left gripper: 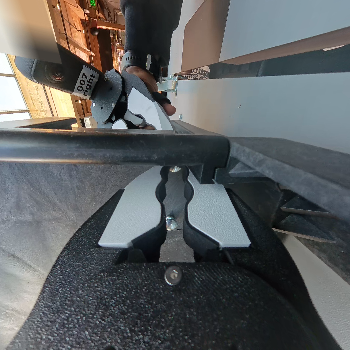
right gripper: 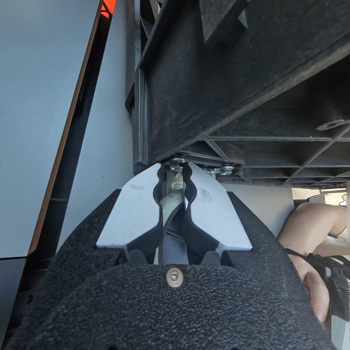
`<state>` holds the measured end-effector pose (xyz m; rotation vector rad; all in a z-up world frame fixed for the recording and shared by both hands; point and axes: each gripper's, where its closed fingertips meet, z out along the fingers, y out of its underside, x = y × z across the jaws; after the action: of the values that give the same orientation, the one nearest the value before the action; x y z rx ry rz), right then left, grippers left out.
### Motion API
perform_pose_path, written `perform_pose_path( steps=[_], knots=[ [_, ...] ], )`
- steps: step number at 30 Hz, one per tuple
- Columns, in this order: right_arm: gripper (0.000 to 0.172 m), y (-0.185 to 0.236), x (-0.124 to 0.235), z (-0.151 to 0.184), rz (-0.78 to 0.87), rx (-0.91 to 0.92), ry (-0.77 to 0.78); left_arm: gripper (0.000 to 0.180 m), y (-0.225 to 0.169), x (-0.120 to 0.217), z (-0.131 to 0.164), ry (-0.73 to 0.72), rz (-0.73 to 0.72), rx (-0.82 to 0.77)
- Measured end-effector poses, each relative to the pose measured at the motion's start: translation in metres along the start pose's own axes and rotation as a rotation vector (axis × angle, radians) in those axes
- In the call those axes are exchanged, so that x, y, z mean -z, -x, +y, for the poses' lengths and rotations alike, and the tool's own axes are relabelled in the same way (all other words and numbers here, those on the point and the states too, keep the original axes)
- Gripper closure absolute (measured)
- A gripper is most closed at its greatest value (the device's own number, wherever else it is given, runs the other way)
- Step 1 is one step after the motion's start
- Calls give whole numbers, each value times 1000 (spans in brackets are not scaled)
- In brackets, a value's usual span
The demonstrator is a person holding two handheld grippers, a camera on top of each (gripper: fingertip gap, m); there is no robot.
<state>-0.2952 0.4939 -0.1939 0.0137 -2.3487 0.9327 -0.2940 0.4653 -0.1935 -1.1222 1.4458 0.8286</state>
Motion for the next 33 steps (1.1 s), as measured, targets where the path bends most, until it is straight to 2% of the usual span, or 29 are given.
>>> perform_pose_path(
  steps=[12, 18, 26, 30, 33],
  knots=[
    [152, 0, 0, 0, -6, 35, 26, 166, 0, 0, 0, 0, 0, 3],
    [155, -1, 0, -1, -21, -6, 14, 166, 0, 0, 0, -3, -1, 5],
    [157, -1, -1, 1, -115, -143, 28, 166, -1, 0, 0, 1, 1, 1],
    [158, 0, -1, 1, -196, -290, 29, 166, -1, 0, 0, 0, 1, 2],
    [157, 2, -1, 1, -284, -466, 16, 166, -1, 0, 0, 0, 2, 5]
  ],
)
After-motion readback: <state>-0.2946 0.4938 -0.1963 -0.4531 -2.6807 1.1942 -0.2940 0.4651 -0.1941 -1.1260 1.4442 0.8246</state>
